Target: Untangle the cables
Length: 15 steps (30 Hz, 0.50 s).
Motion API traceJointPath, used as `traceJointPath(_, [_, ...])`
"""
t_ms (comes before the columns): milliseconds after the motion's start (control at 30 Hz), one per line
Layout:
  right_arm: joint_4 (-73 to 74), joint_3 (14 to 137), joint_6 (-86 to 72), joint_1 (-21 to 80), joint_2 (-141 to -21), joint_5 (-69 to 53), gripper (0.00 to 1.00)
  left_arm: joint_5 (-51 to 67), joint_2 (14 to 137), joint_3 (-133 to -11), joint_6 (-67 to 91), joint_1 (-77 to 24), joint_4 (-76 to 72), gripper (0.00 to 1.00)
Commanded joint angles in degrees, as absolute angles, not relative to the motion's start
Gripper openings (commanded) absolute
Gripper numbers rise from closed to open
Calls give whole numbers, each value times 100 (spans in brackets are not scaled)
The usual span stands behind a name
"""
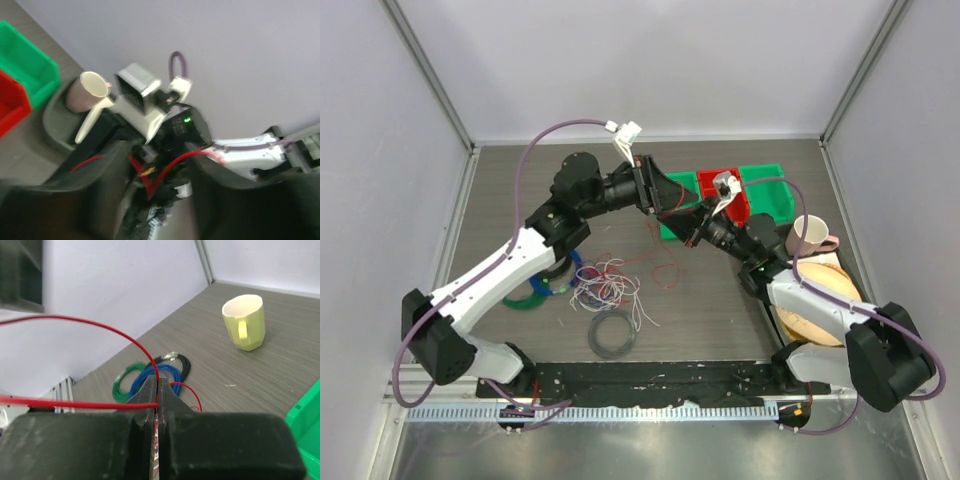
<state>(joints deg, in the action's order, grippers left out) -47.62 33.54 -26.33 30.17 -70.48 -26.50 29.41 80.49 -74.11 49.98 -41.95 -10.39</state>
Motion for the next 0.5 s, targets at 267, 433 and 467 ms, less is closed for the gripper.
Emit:
traceJointPath(267, [-1445, 3788, -2637, 3050, -4600, 243, 1, -1698, 5760, -5443, 4059, -4201, 2170, 100])
traceJointPath(433, [-800, 3850, -2479, 3050, -4070, 545, 1, -2338, 5352, -4343, 4254, -4184, 2276, 100])
traceJointPath(467, [-765, 3841, -2461, 3050, -4000, 571, 1, -2320, 5466, -4159, 4324, -4175, 2311, 100])
